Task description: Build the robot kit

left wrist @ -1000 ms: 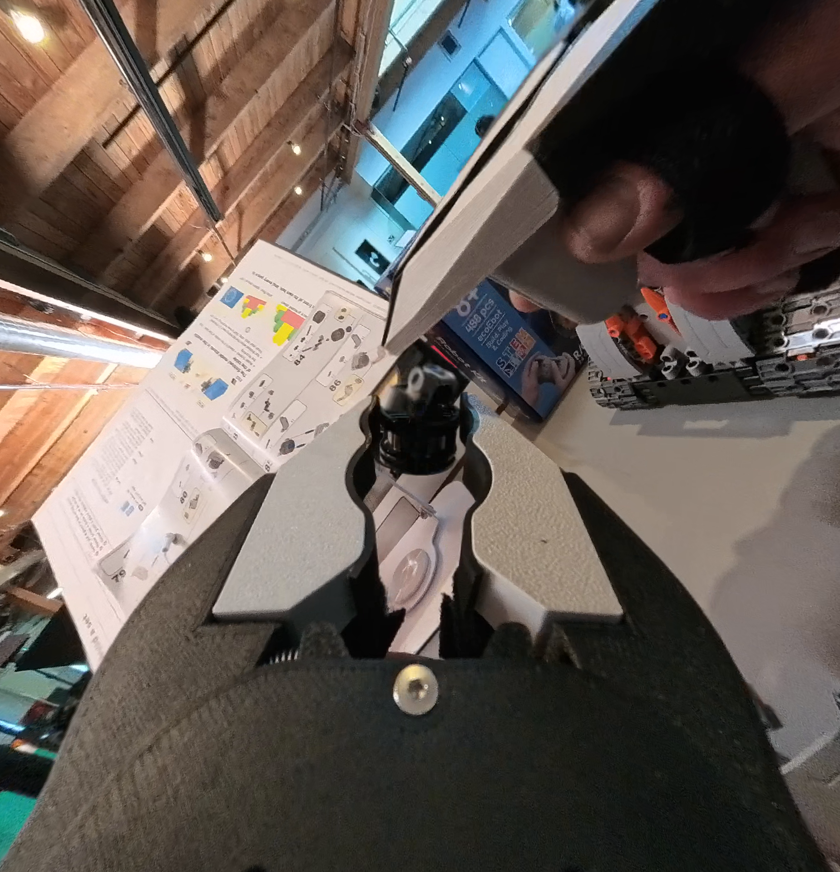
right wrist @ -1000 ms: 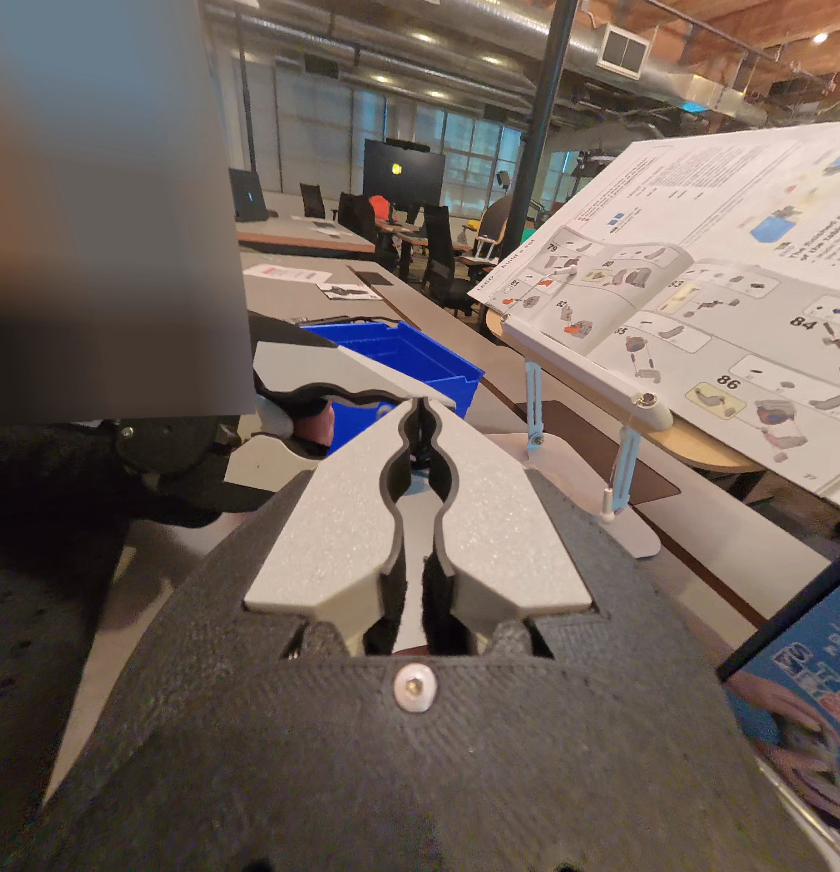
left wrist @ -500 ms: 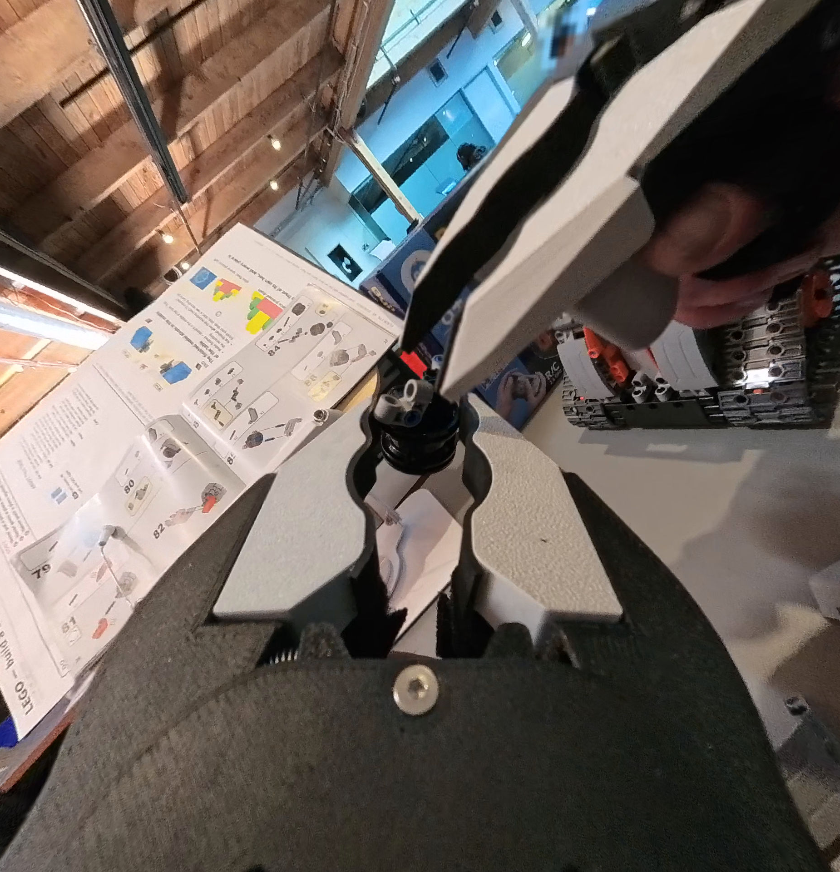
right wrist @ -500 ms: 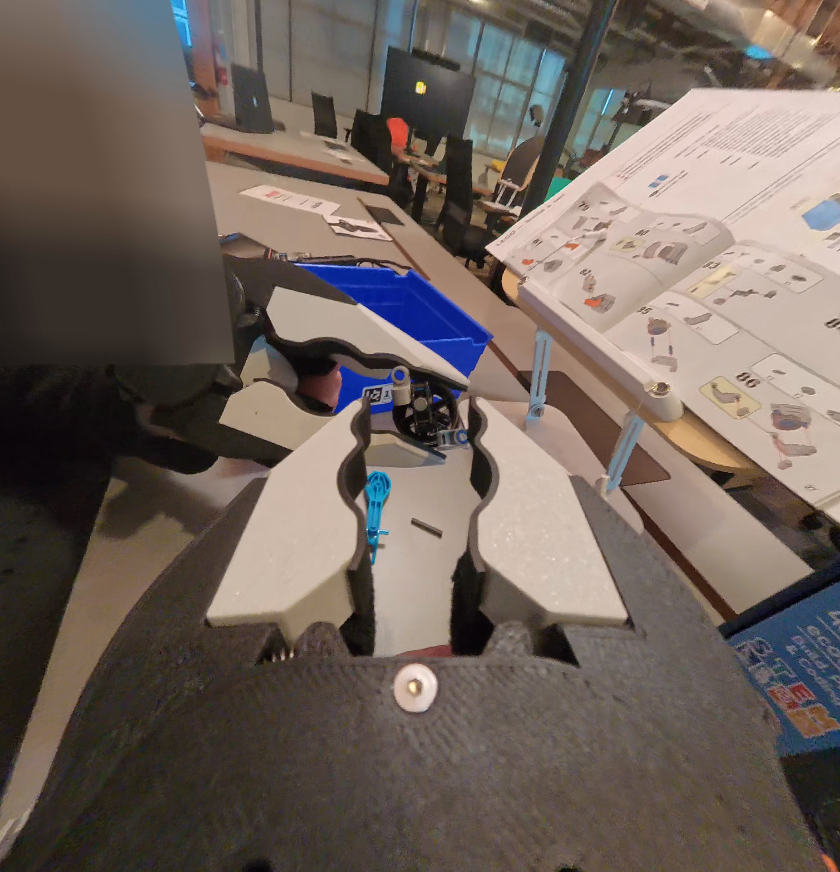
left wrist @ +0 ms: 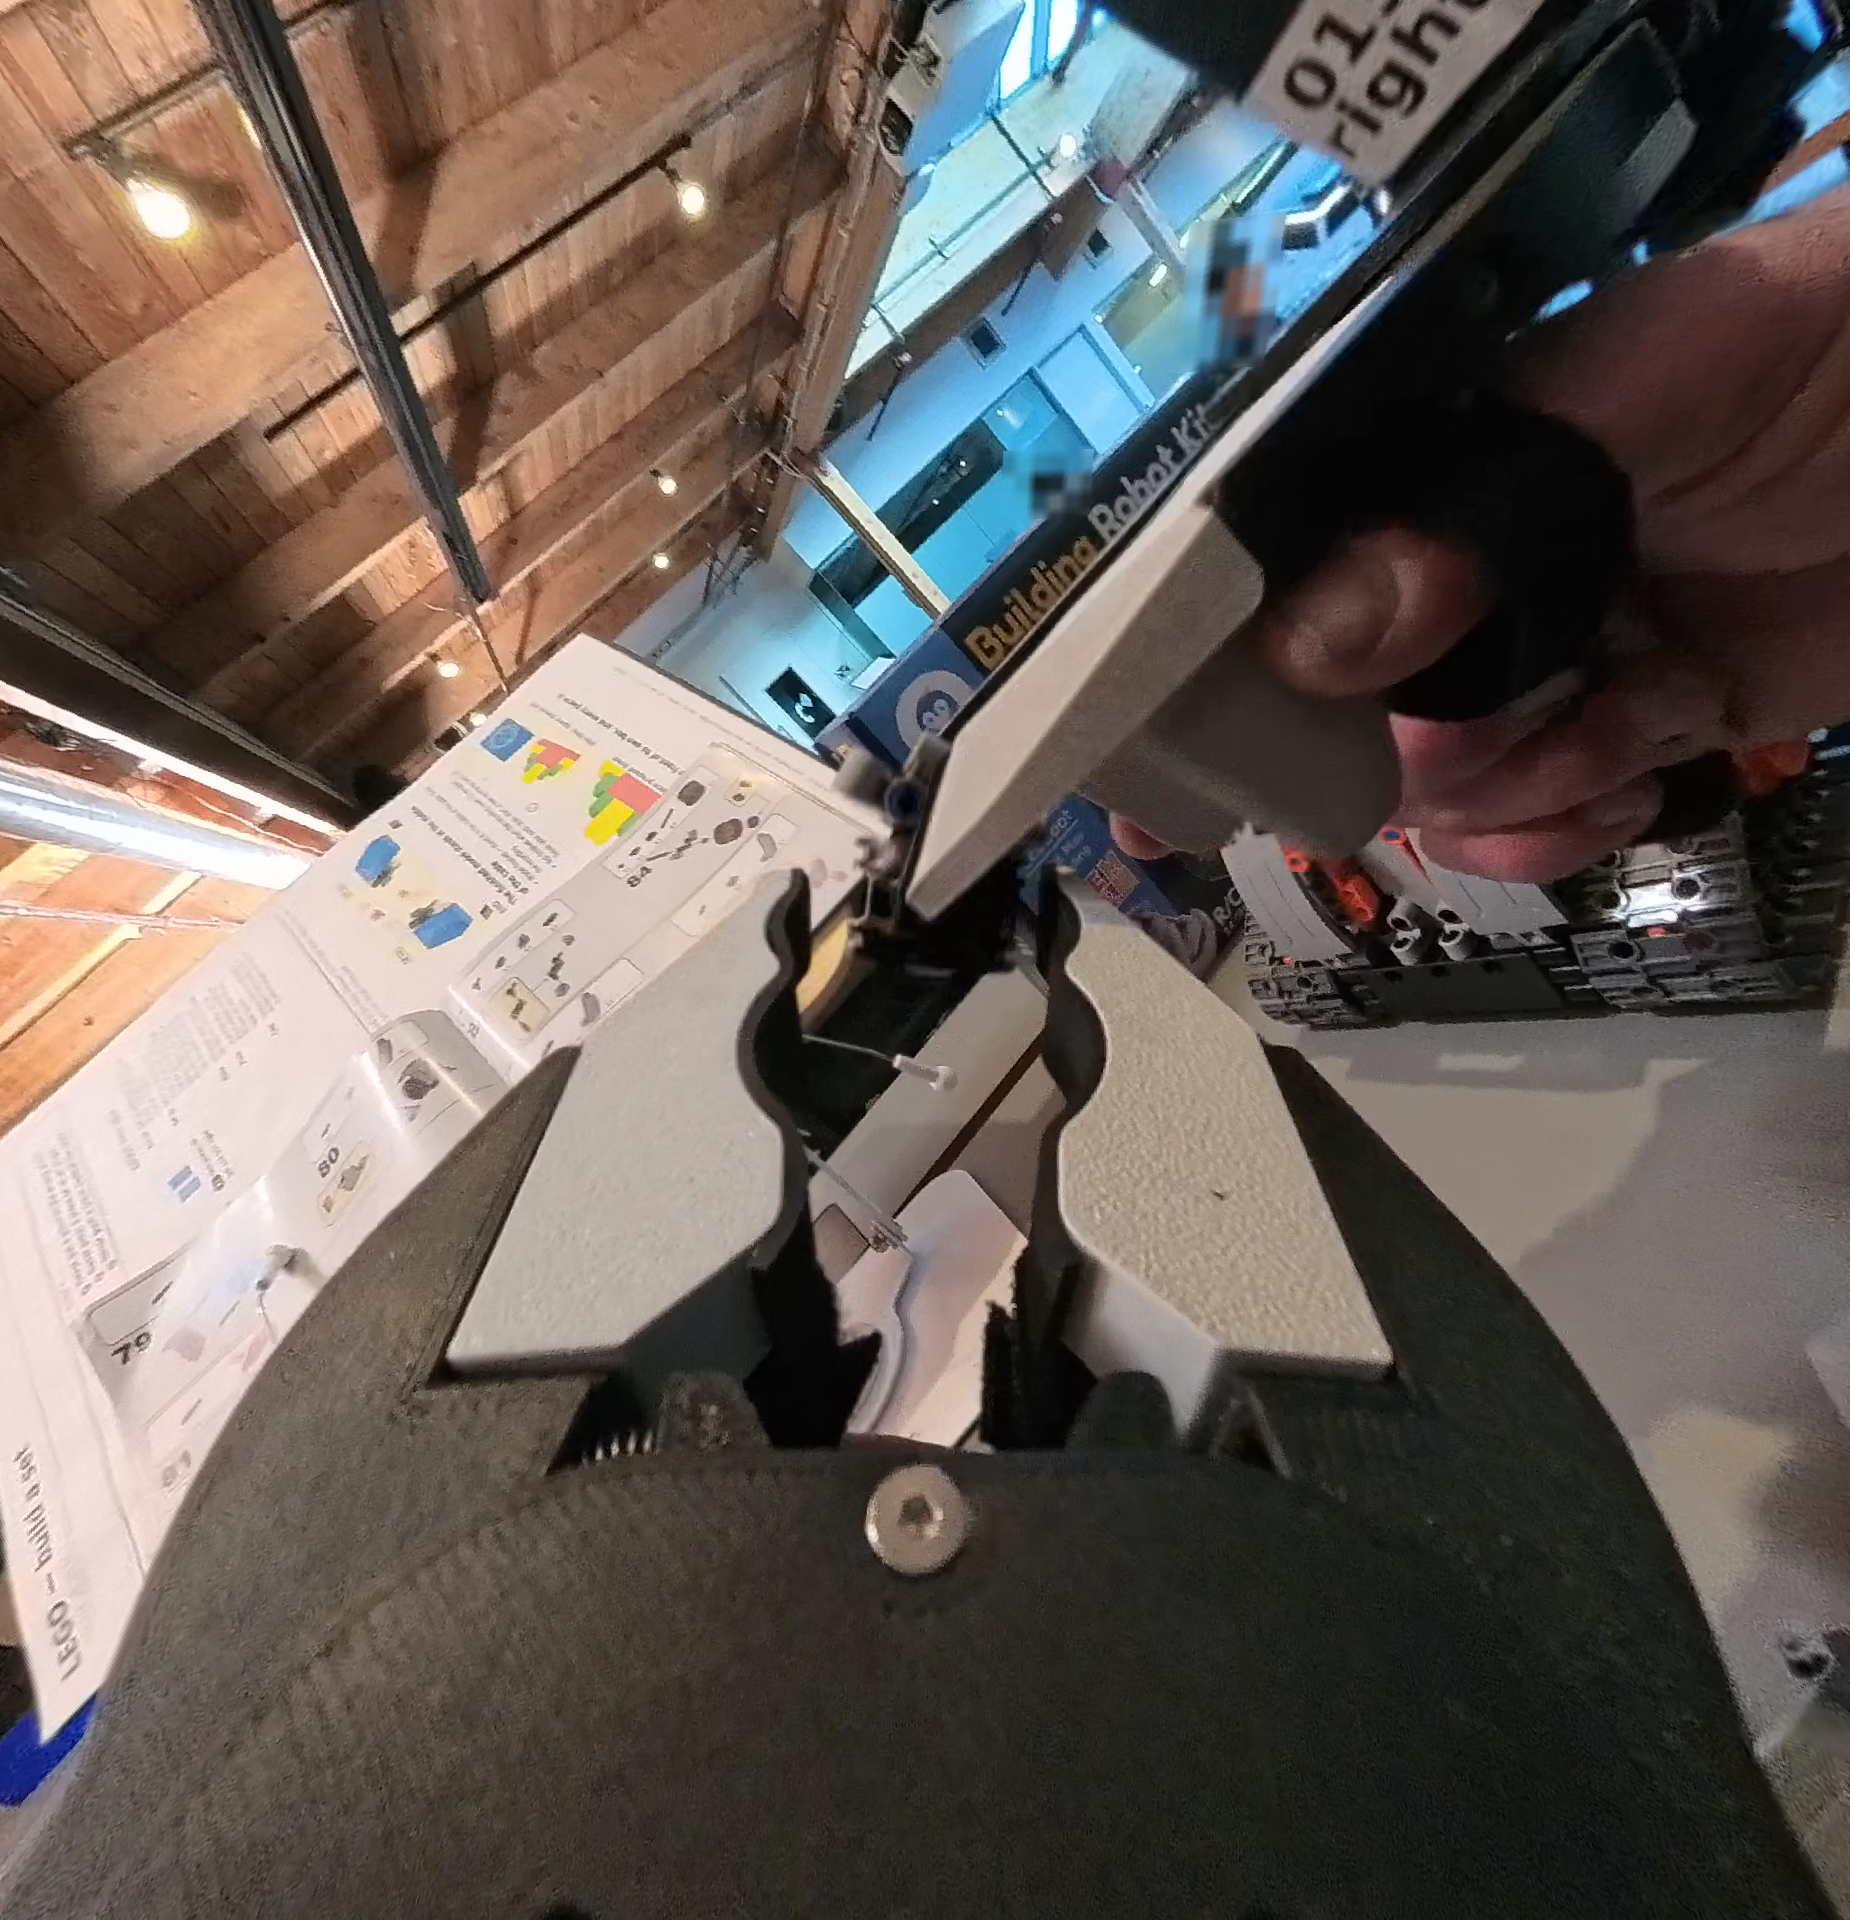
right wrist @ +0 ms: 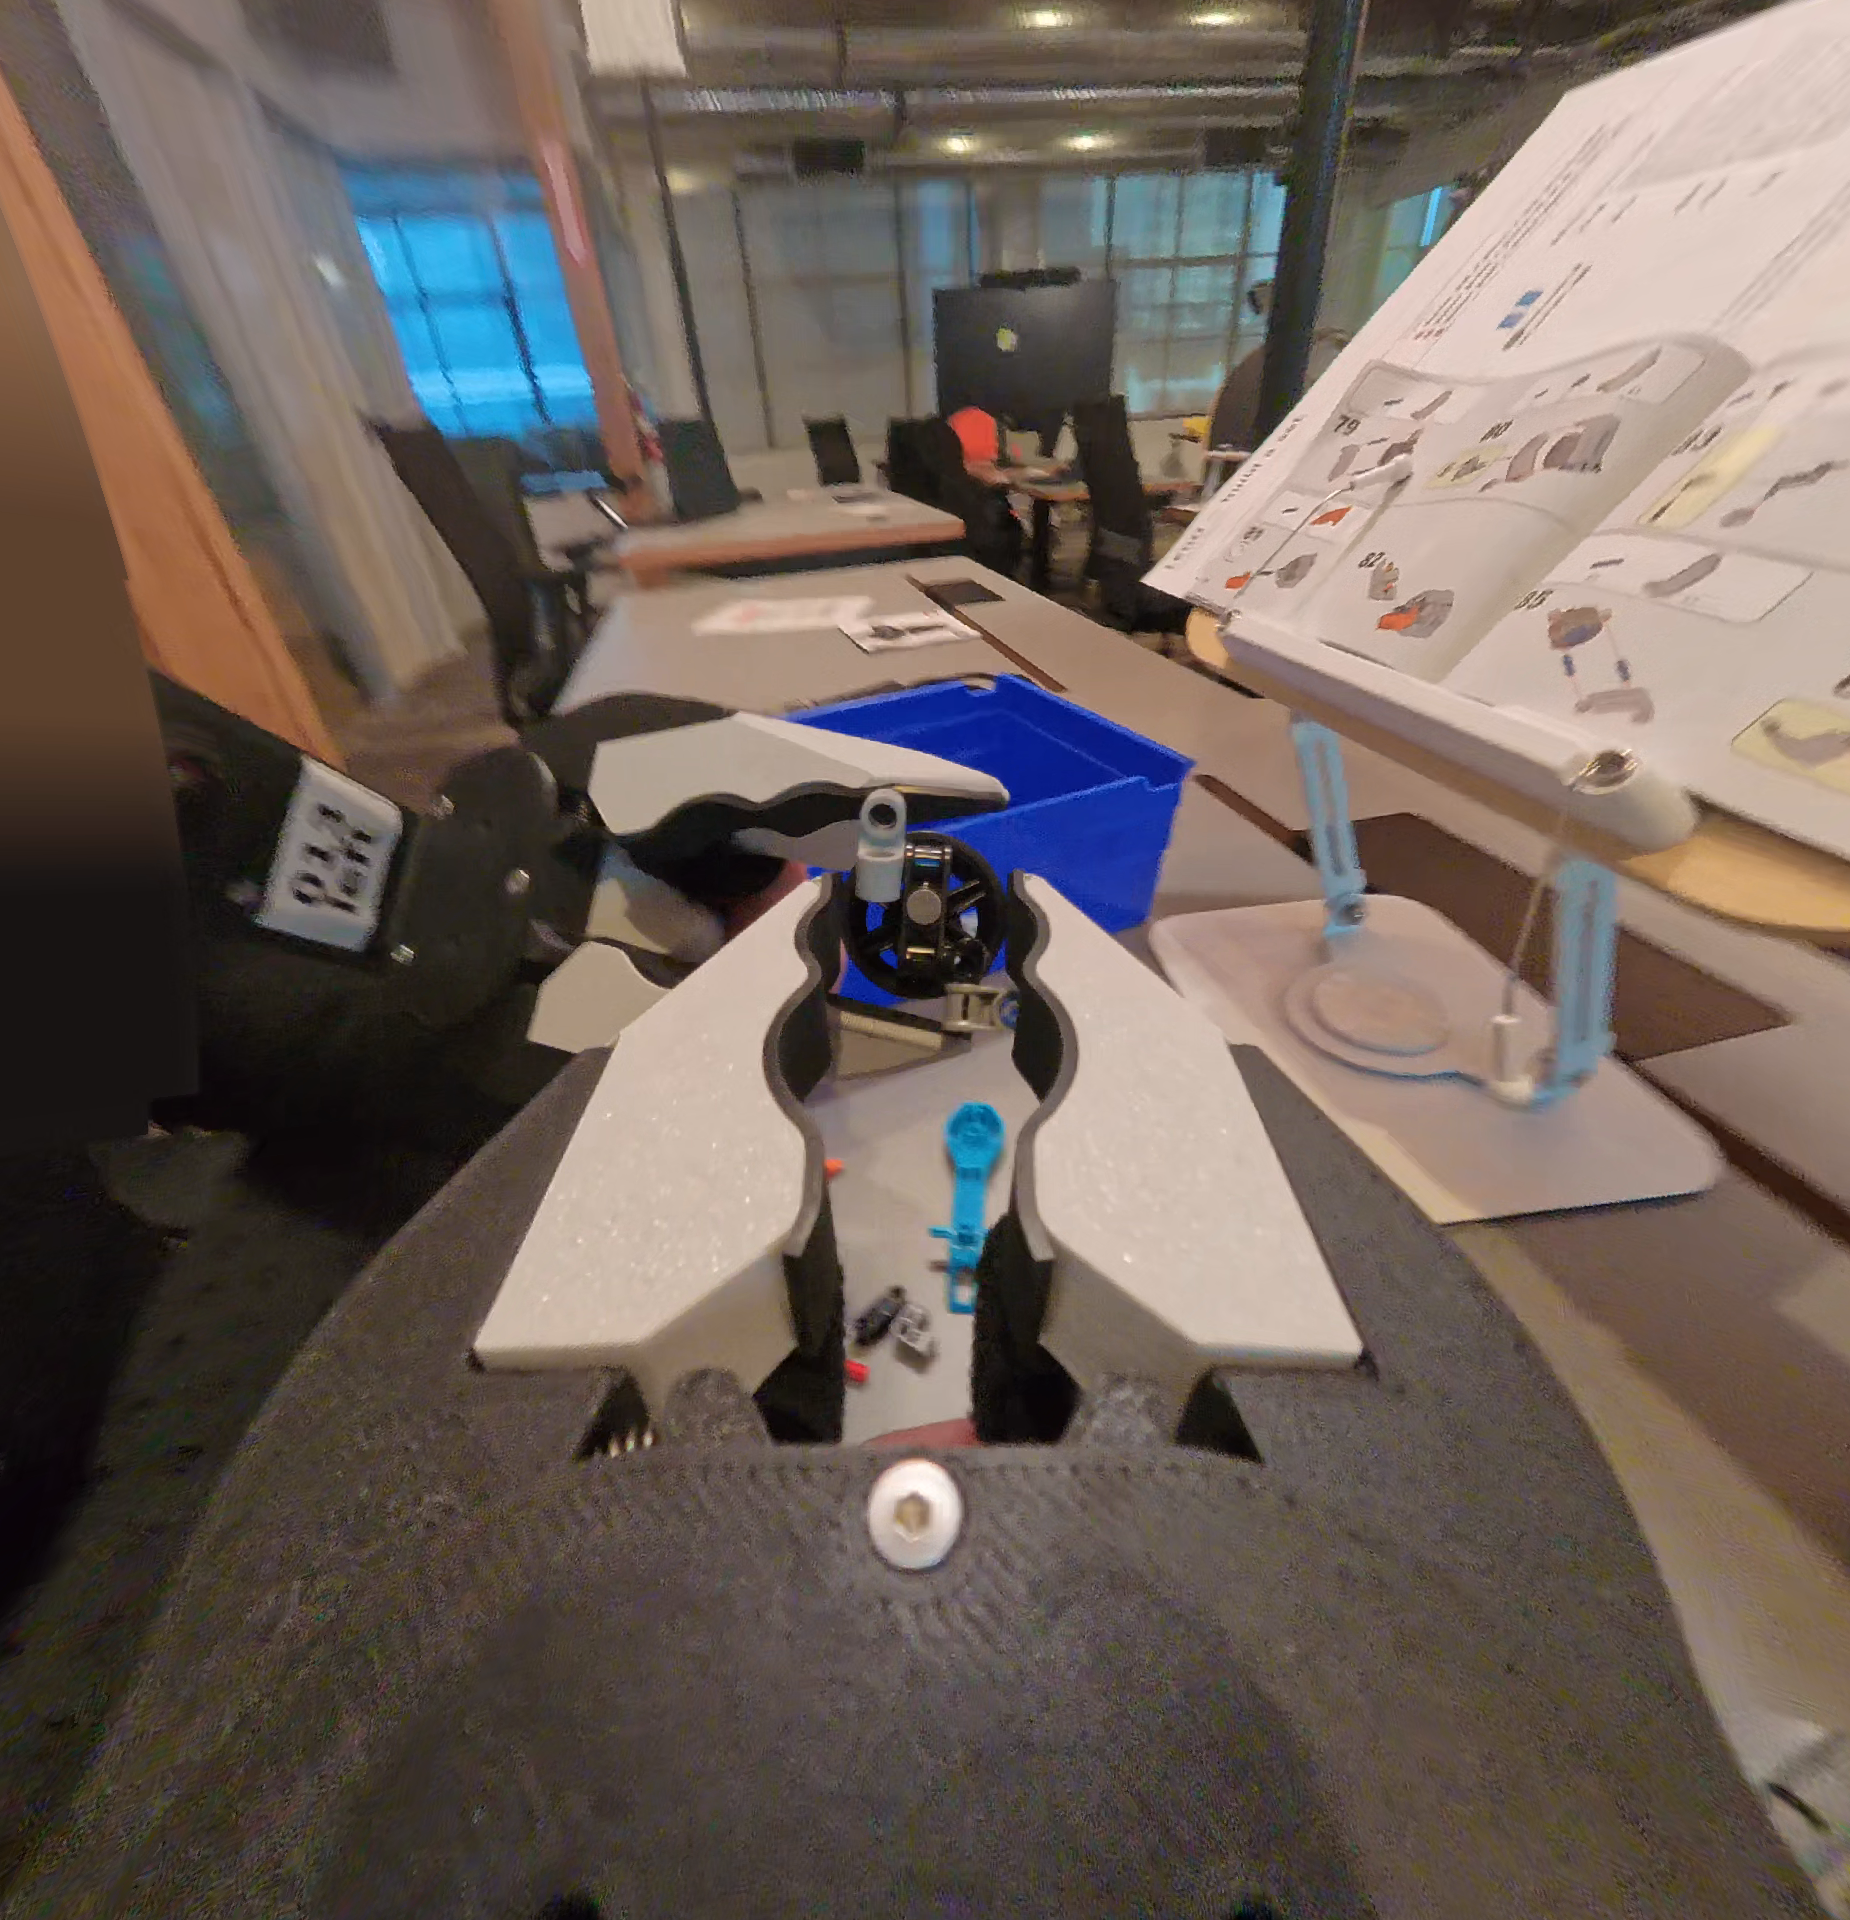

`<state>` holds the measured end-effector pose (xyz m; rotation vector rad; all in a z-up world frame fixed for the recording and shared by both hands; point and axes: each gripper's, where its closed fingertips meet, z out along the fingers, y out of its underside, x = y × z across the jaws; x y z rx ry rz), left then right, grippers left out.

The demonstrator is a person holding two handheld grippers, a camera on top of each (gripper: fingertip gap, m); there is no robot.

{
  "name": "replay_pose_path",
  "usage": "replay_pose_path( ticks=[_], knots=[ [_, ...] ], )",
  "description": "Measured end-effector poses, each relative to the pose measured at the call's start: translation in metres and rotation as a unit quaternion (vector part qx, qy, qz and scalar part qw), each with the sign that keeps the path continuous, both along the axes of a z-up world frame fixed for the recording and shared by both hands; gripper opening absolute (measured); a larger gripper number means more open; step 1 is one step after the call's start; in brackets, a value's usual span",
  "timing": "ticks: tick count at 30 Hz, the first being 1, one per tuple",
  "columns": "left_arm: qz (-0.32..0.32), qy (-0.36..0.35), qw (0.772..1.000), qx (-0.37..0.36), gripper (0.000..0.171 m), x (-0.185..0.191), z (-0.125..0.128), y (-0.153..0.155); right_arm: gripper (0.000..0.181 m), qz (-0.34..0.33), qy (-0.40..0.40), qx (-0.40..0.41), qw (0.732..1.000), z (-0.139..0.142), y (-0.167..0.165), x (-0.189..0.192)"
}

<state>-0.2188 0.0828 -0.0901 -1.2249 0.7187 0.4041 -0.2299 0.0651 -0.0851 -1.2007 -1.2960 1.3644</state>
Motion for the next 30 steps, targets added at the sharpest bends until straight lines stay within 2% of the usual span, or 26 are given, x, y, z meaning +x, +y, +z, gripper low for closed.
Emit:
replay_pose_path(
  ticks=[3,6,10,13,15,17,20,22,23,25,28,30],
  knots=[
    [-0.009,-0.005,1.000,0.007,0.042,0.000,0.003,-0.001,0.028,0.080,0.013,-0.106,0.991,0.002,-0.006,0.004],
    [-0.018,0.013,1.000,0.010,0.031,0.006,0.000,-0.004,0.028,0.103,0.028,-0.139,0.984,0.002,-0.008,0.004],
    [-0.017,0.014,1.000,0.001,0.031,0.004,-0.001,-0.002,0.028,0.084,0.017,-0.119,0.989,0.001,-0.006,0.001],
    [-0.013,0.023,0.999,-0.021,0.031,0.001,-0.005,0.000,0.042,0.034,-0.030,-0.035,0.998,-0.004,0.000,0.002],
    [-0.017,0.047,0.996,-0.070,0.031,0.004,-0.017,0.002,0.048,0.007,-0.083,0.034,0.996,-0.008,0.003,0.007],
    [-0.029,0.079,0.991,-0.101,0.031,0.008,-0.025,-0.002,0.065,-0.009,-0.141,0.082,0.987,-0.012,0.002,0.017],
    [-0.068,0.110,0.963,-0.237,0.032,0.020,-0.060,-0.013,0.094,-0.056,-0.231,0.176,0.955,-0.028,0.000,0.039],
    [-0.059,0.133,0.954,-0.262,0.032,0.018,-0.073,-0.013,0.101,-0.069,-0.262,0.182,0.945,-0.041,-0.009,0.051],
    [-0.056,0.130,0.947,-0.289,0.032,0.017,-0.083,-0.013,0.110,-0.070,-0.276,0.177,0.942,-0.049,-0.015,0.058],
    [-0.067,0.114,0.943,-0.306,0.032,0.021,-0.088,-0.015,0.115,-0.085,-0.296,0.168,0.937,-0.061,-0.021,0.073],
    [-0.080,0.107,0.917,-0.376,0.032,0.025,-0.106,-0.028,0.129,-0.093,-0.319,0.124,0.935,-0.077,-0.036,0.101],
    [-0.083,0.096,0.899,-0.418,0.039,0.026,-0.121,-0.035,0.139,-0.104,-0.345,0.115,0.926,-0.091,-0.042,0.123]
  ],
)
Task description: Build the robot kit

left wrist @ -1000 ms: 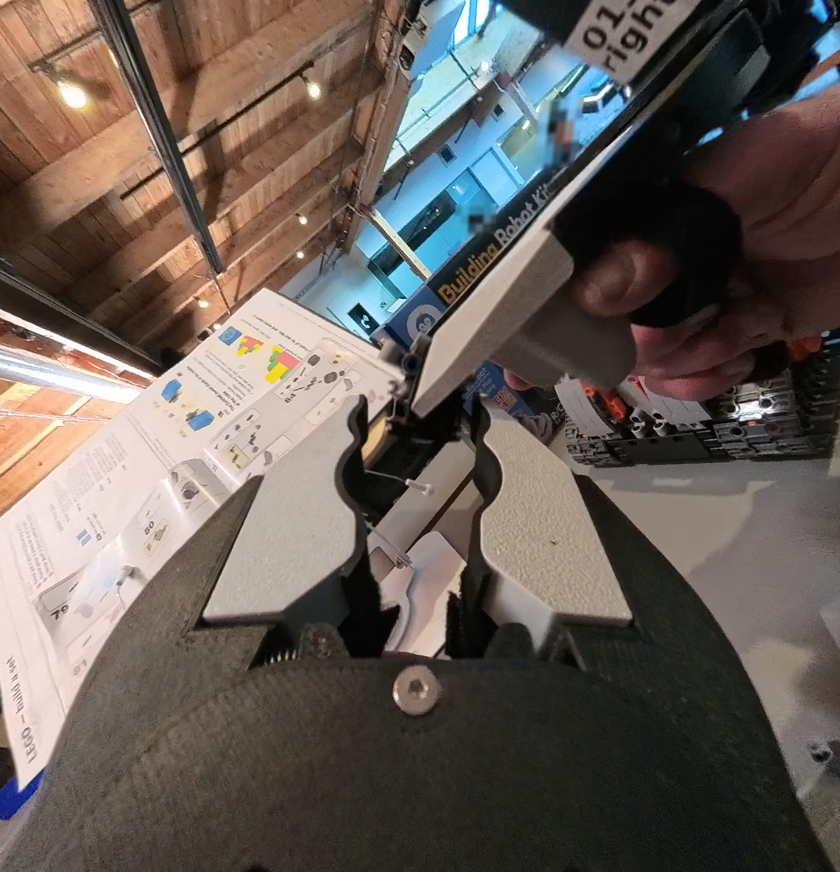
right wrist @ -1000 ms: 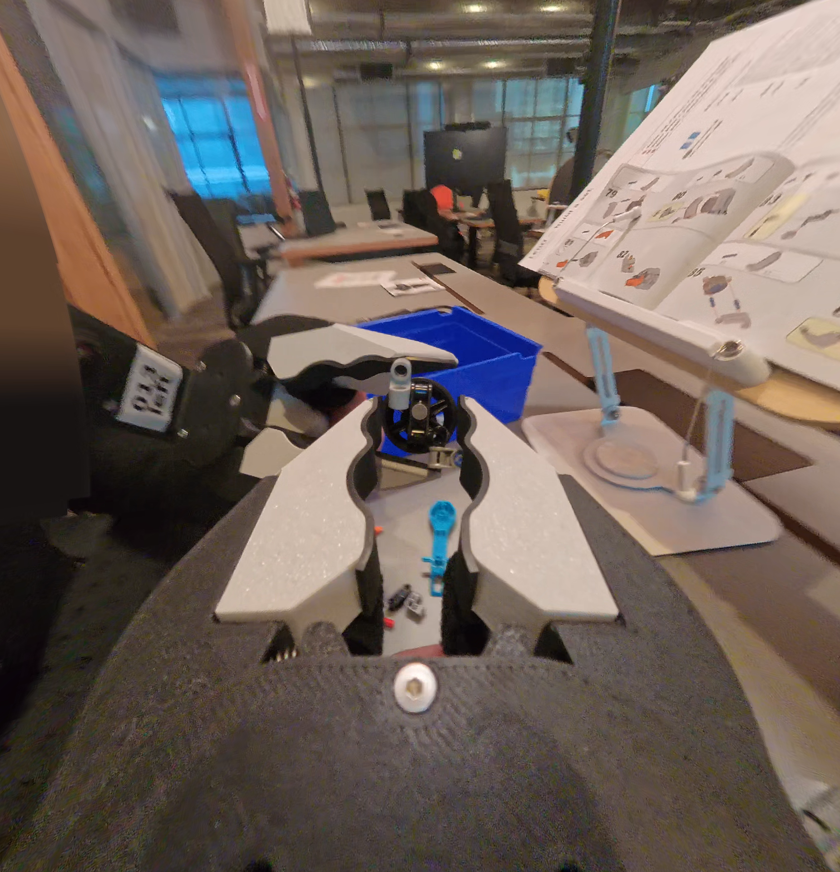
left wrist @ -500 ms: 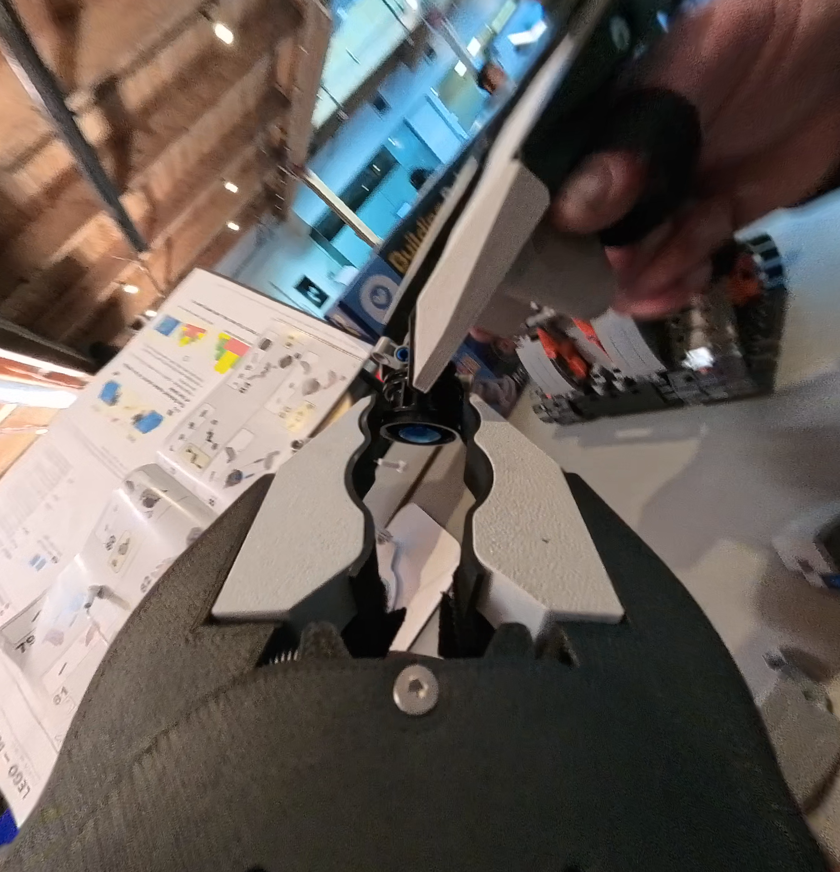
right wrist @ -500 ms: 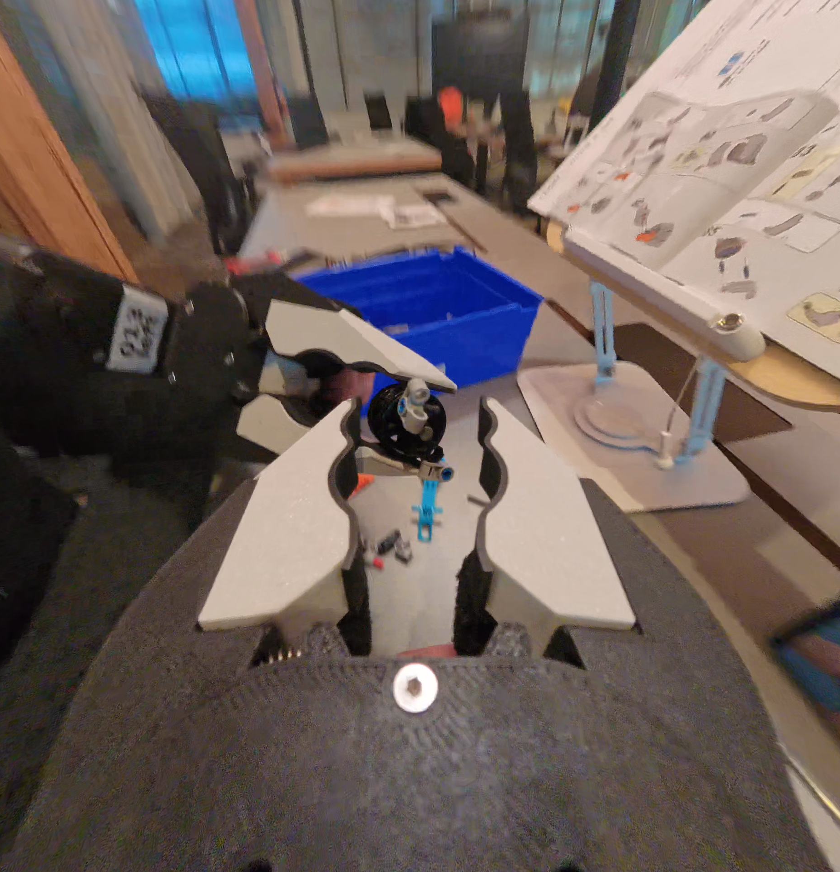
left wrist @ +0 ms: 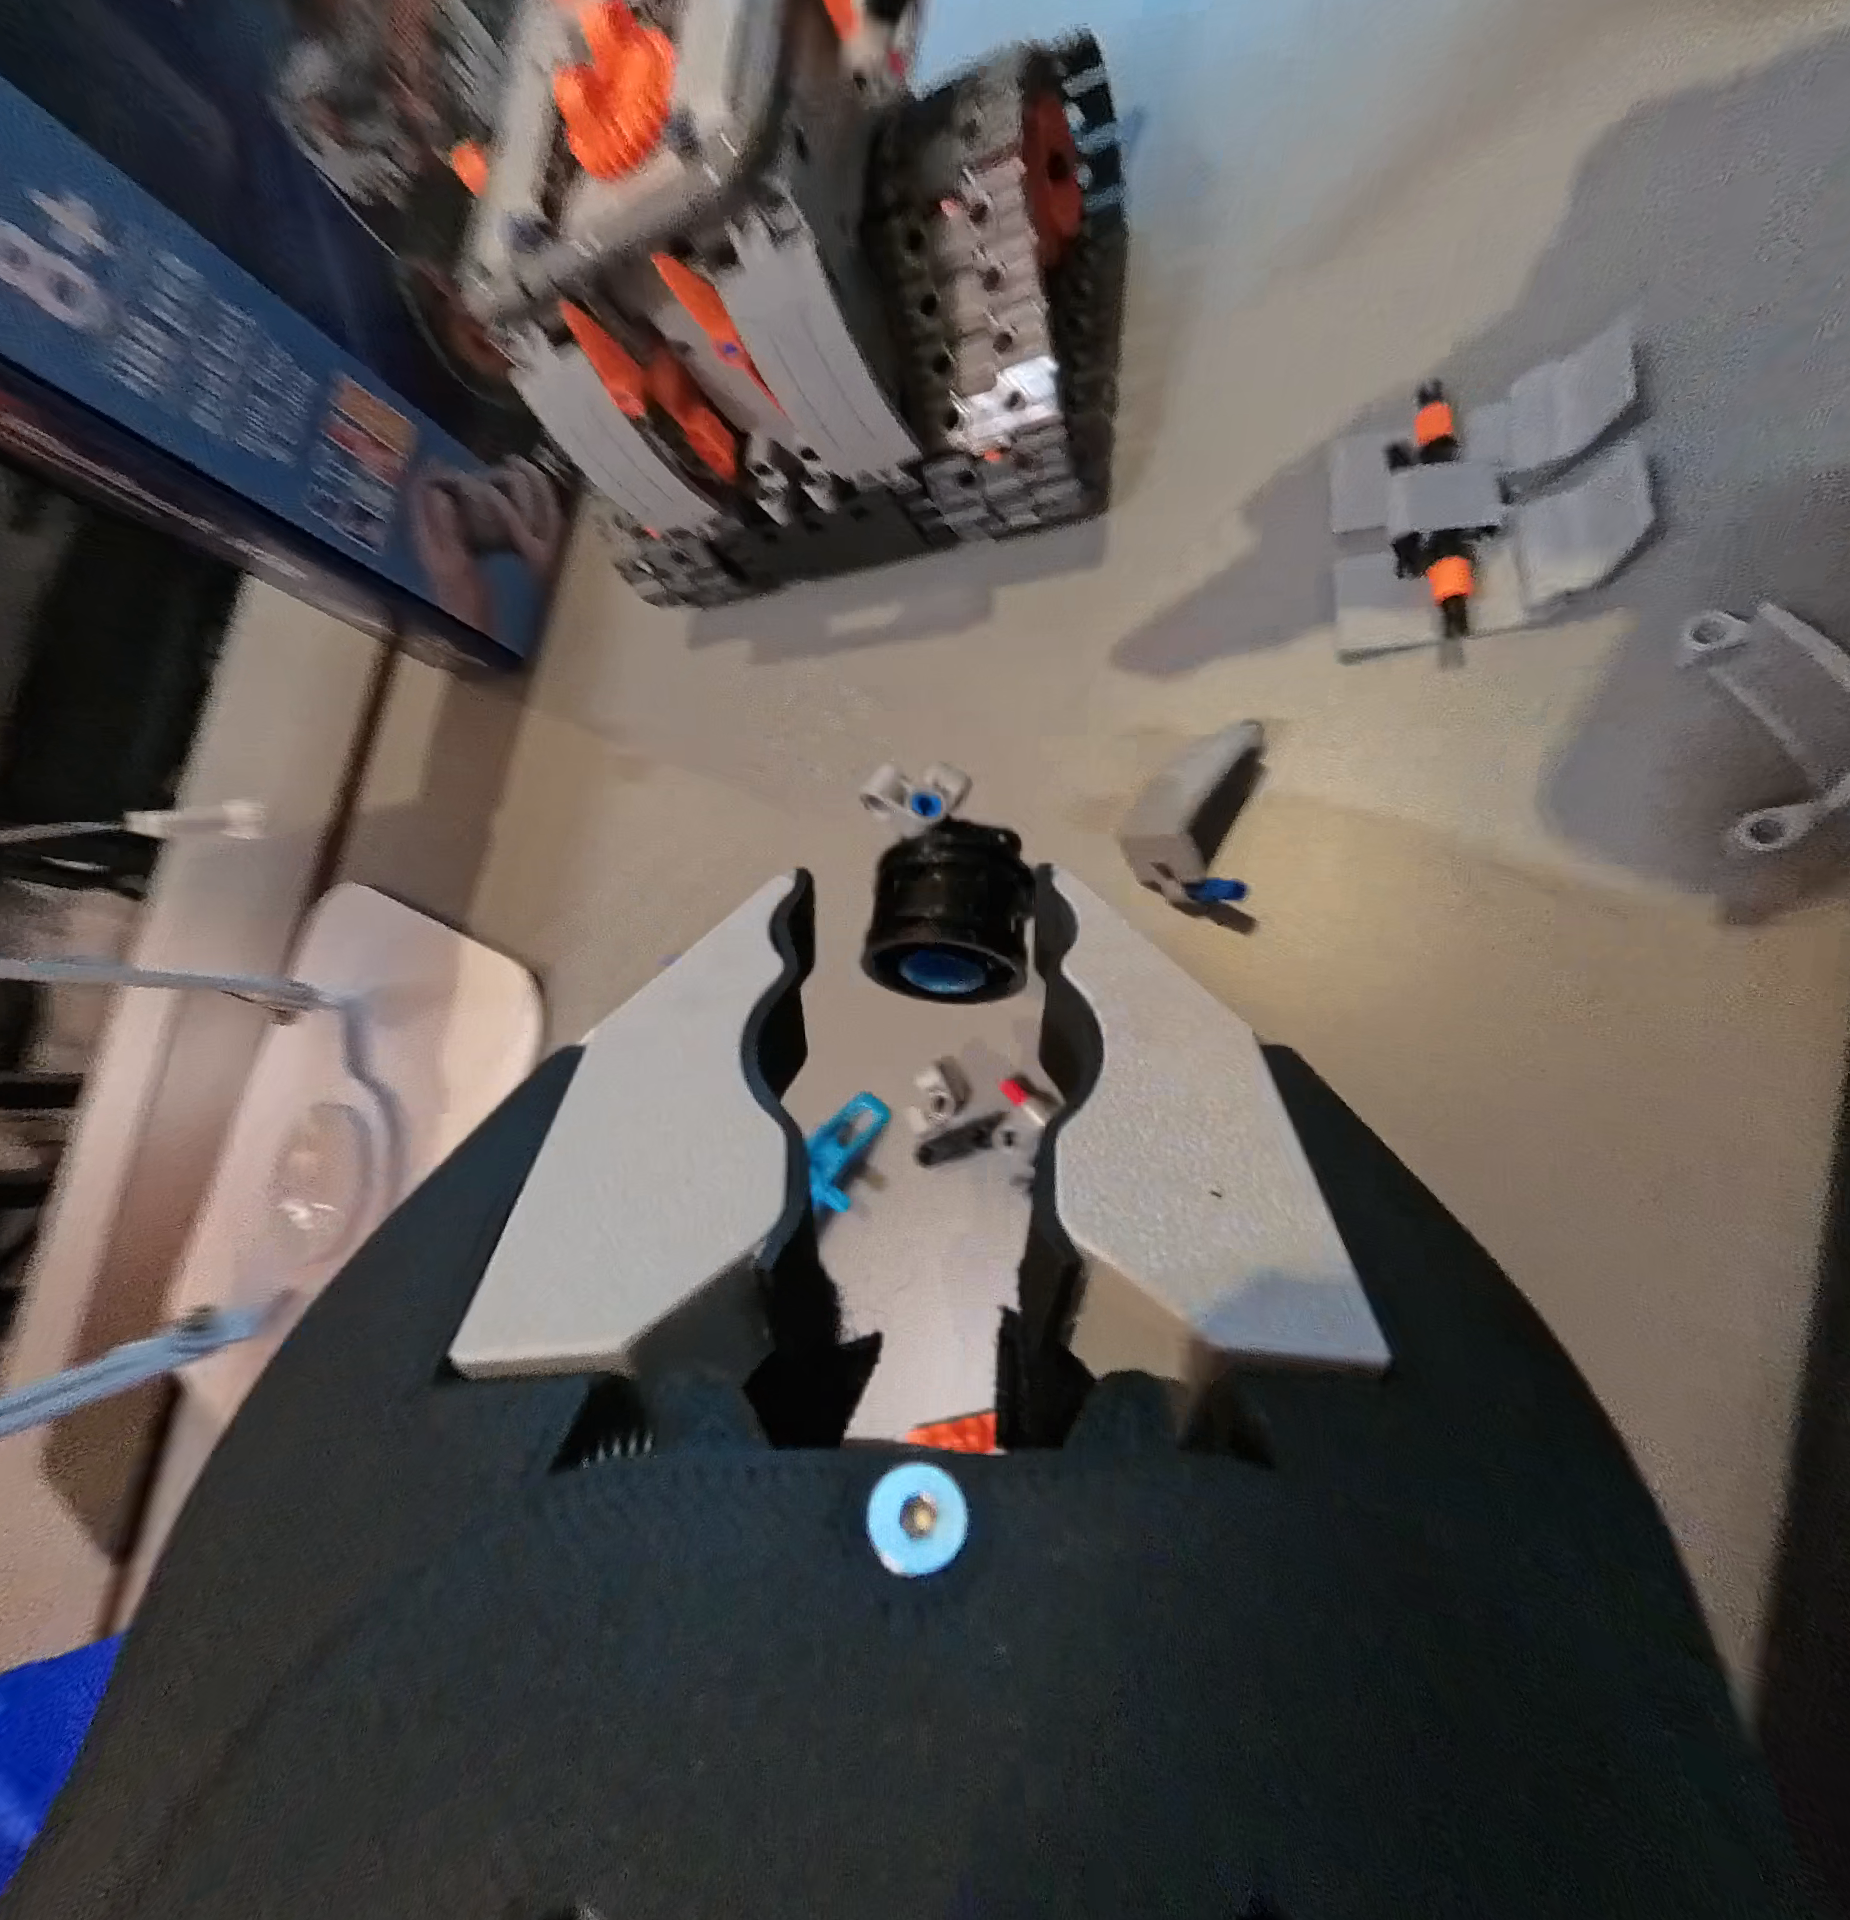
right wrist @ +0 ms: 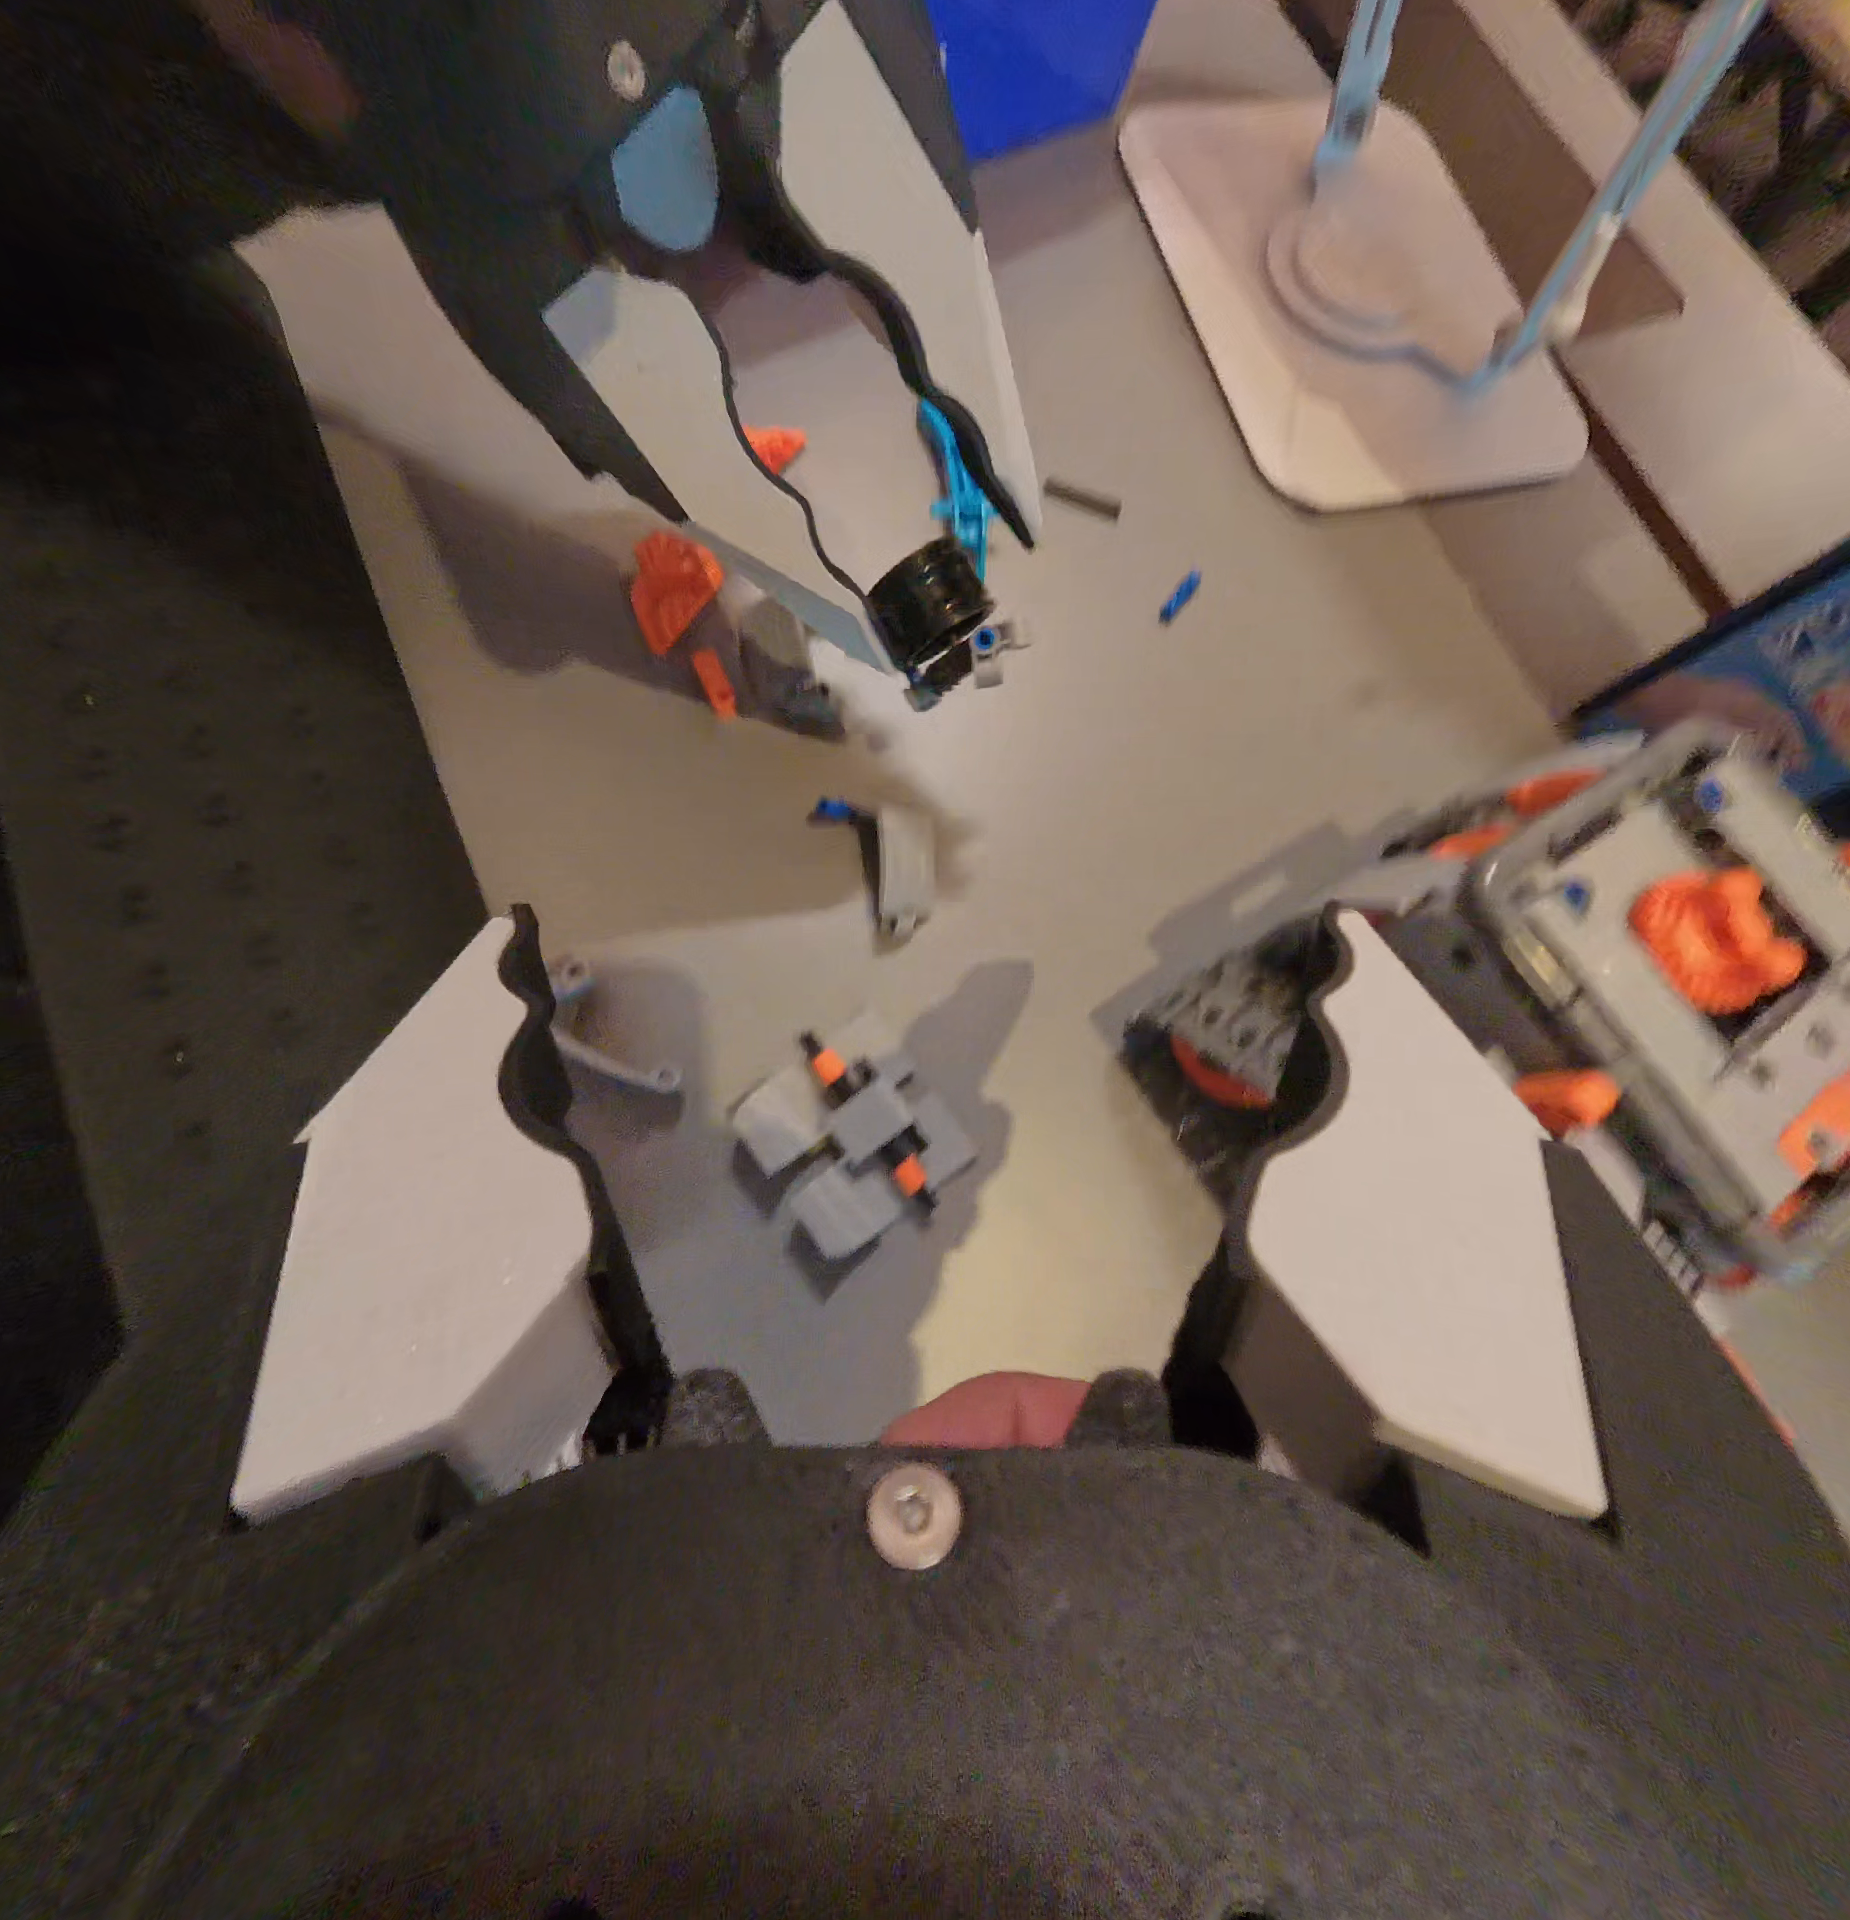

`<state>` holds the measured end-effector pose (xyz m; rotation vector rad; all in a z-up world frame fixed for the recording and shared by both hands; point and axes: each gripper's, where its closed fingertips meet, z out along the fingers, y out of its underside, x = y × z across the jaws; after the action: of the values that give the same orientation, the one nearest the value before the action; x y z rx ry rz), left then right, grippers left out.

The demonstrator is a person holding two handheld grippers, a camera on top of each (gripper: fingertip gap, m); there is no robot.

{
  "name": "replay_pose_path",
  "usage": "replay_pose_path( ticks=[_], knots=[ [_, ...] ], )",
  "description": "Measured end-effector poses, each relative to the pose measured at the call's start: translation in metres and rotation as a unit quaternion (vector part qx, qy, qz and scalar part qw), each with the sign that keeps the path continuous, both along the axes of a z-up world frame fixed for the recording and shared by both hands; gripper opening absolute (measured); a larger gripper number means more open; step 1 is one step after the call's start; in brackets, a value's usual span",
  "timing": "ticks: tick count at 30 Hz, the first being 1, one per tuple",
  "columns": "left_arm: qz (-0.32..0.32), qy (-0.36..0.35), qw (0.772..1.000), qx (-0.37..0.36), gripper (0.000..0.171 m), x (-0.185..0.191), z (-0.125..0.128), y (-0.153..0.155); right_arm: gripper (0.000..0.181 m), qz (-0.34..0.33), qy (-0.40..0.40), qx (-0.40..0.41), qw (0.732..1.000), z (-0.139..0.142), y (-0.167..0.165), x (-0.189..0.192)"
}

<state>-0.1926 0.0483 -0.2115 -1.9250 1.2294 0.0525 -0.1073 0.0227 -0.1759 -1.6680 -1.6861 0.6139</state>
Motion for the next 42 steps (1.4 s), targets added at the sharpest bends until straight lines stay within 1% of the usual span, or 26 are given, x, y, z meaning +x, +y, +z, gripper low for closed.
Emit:
replay_pose_path(
  ticks=[2,4,5,6,7,8,9,11,12,14,16,17,19,20,22,23,25,26,28,29,31,33,36,42],
  knots=[
    [-0.004,0.002,0.998,-0.055,0.057,0.003,-0.019,-0.008,0.140,-0.018,-0.028,-0.016,0.999,-0.020,-0.004,0.017],
    [-0.001,0.005,0.996,-0.093,0.074,0.007,-0.033,-0.011,0.143,-0.056,-0.062,-0.022,0.996,-0.043,0.006,0.038],
    [0.000,0.005,0.995,-0.102,0.077,0.009,-0.037,-0.011,0.146,-0.071,-0.070,-0.044,0.994,-0.054,0.008,0.046],
    [0.002,0.003,0.995,-0.104,0.078,0.011,-0.039,-0.009,0.150,-0.081,-0.074,-0.067,0.992,-0.064,0.010,0.054],
    [0.002,0.001,0.994,-0.112,0.086,0.013,-0.042,-0.010,0.155,-0.093,-0.079,-0.078,0.989,-0.072,0.016,0.062],
    [0.003,-0.002,0.993,-0.122,0.088,0.012,-0.042,-0.011,0.155,-0.107,-0.073,-0.084,0.988,-0.077,0.023,0.069],
    [0.007,-0.006,0.992,-0.126,0.094,0.011,-0.041,-0.012,0.155,-0.117,-0.061,-0.093,0.987,-0.078,0.029,0.074],
    [0.012,-0.036,0.991,-0.125,0.102,0.011,-0.030,-0.013,0.155,-0.134,-0.067,-0.085,0.985,-0.087,0.043,0.087],
    [0.016,-0.045,0.990,-0.131,0.102,0.010,-0.026,-0.016,0.155,-0.143,-0.070,-0.072,0.985,-0.090,0.052,0.092],
    [0.026,-0.060,0.989,-0.134,0.105,0.007,-0.023,-0.022,0.155,-0.147,-0.072,-0.084,0.983,-0.099,0.059,0.096],
    [0.036,-0.060,0.986,-0.148,0.109,0.004,-0.030,-0.031,0.154,-0.152,-0.079,-0.082,0.982,-0.113,0.067,0.096],
    [0.043,-0.053,0.987,-0.147,0.110,0.001,-0.035,-0.033,0.154,-0.147,-0.080,-0.092,0.982,-0.119,0.065,0.094],
    [0.053,-0.047,0.985,-0.157,0.111,-0.004,-0.044,-0.039,0.152,-0.144,-0.067,-0.087,0.984,-0.118,0.066,0.093],
    [0.059,-0.047,0.985,-0.156,0.110,-0.006,-0.046,-0.039,0.144,-0.151,-0.065,-0.086,0.983,-0.116,0.068,0.095],
    [0.061,-0.062,0.983,-0.163,0.109,-0.005,-0.047,-0.044,0.155,-0.181,-0.073,-0.083,0.977,-0.118,0.076,0.102],
    [0.060,-0.068,0.982,-0.167,0.108,-0.003,-0.047,-0.046,0.155,-0.191,-0.081,-0.097,0.973,-0.120,0.075,0.104],
    [0.060,-0.069,0.981,-0.172,0.108,-0.003,-0.050,-0.047,0.155,-0.202,-0.081,-0.096,0.971,-0.120,0.076,0.106],
    [0.062,-0.068,0.981,-0.173,0.108,-0.003,-0.051,-0.047,0.155,-0.217,-0.079,-0.097,0.968,-0.120,0.078,0.106],
    [0.073,-0.064,0.980,-0.173,0.108,-0.004,-0.055,-0.045,0.155,-0.273,-0.083,-0.097,0.954,-0.119,0.082,0.111],
    [0.078,-0.064,0.980,-0.174,0.108,-0.004,-0.057,-0.044,0.155,-0.286,-0.075,-0.094,0.951,-0.119,0.084,0.111],
    [0.079,-0.061,0.980,-0.174,0.107,-0.002,-0.061,-0.044,0.155,-0.286,-0.048,-0.093,0.952,-0.119,0.086,0.111],
    [0.077,-0.059,0.979,-0.176,0.106,0.001,-0.063,-0.045,0.154,-0.269,-0.016,-0.072,0.960,-0.116,0.094,0.108],
    [0.080,-0.057,0.981,-0.170,0.103,0.004,-0.061,-0.044,0.155,-0.308,-0.019,-0.088,0.947,-0.118,0.106,0.117],
    [0.083,-0.067,0.981,-0.165,0.102,0.009,-0.058,-0.046,0.155,-0.303,-0.019,-0.087,0.949,-0.118,0.106,0.117]
  ],
)
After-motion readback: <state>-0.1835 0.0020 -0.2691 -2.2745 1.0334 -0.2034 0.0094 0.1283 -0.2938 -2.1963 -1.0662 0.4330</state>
